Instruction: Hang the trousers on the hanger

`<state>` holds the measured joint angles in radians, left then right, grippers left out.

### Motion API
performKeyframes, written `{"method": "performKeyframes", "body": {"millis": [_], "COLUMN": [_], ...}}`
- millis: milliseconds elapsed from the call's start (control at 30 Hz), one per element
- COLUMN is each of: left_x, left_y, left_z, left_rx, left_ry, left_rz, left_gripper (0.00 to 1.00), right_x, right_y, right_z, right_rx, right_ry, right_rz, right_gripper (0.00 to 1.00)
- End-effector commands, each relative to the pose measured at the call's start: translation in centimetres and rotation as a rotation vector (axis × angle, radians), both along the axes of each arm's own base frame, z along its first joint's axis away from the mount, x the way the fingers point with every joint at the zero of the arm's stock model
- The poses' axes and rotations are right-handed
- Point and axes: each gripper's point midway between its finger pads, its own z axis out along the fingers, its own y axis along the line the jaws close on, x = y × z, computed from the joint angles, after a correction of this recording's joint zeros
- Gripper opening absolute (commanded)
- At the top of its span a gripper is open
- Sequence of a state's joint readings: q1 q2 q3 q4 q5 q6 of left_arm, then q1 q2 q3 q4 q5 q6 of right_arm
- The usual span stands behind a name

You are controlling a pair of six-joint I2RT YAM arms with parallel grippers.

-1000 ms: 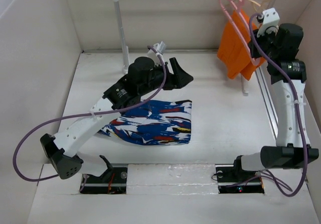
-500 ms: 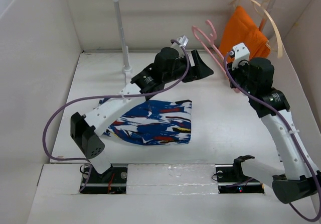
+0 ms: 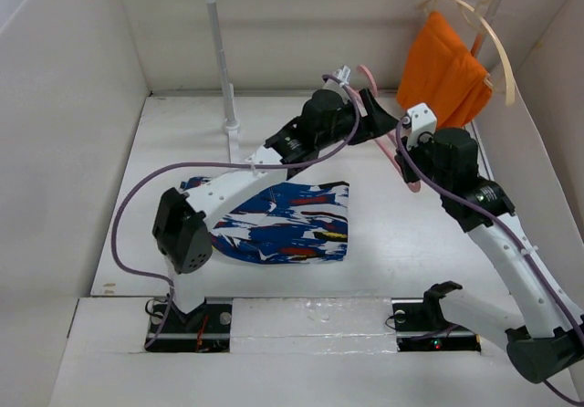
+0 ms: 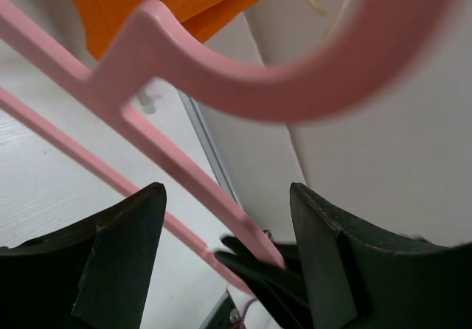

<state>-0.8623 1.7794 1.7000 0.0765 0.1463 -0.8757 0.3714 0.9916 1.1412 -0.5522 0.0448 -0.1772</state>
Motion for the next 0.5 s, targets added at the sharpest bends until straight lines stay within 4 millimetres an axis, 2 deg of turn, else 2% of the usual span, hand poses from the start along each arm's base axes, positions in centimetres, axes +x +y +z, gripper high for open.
{"method": "performKeyframes", "body": {"millis": [0,133,200,233,267,300,333,367,400,433,467], "left_x": [1.6,2.2,2.2,2.1,1.9,1.7,0.5,0.5,-0.3,-1.6,-2.6], "left_y": [-1.4,-2.1,-2.2,-2.3,-2.1,-2.1,-1.4,-1.4,-1.3,-0.2,-0.2], "left_z": [0.2,-0.1,-0.2,-0.4,-0.5,-0.7,-1.3,-1.3,-1.4,-3.0,-2.2], "left_rx": [-0.005,0.003,-0.001,0.000,0.002,0.002,-0.004,-0.004,-0.018,-0.014,-0.058], "left_ry": [-0.018,-0.013,-0.010,-0.005,-0.003,0.002,0.011,0.011,0.015,0.047,0.028], "left_rz": [0.021,0.018,0.017,0.010,0.003,-0.001,-0.025,-0.025,-0.055,-0.065,-0.086], "left_gripper": [0.63,0.56,0.40,0.28,0.09,0.02,0.00,0.00,0.00,0.00,0.00], "right_x": [-0.5,-1.3,-1.7,-1.9,-2.2,-2.7,-4.0,-4.0,-5.2,-5.8,-6.7], "right_y": [1.3,1.5,1.5,1.7,1.2,1.3,0.9,0.9,1.1,0.9,0.8], "right_z": [2.4,1.8,1.6,1.5,1.0,0.9,0.6,0.6,-0.3,0.5,0.7], "right_rx": [0.097,0.095,0.097,0.094,0.080,0.080,0.081,0.081,0.073,0.078,0.078], "right_ry": [-0.083,-0.067,-0.065,-0.058,-0.039,-0.034,-0.001,0.000,0.057,0.057,0.070], "right_rz": [0.016,0.007,-0.008,-0.003,-0.025,-0.027,-0.022,-0.022,0.018,0.030,0.050], "right_gripper": [0.00,0.00,0.00,0.00,0.02,0.12,0.46,0.47,0.54,0.64,0.68]}}
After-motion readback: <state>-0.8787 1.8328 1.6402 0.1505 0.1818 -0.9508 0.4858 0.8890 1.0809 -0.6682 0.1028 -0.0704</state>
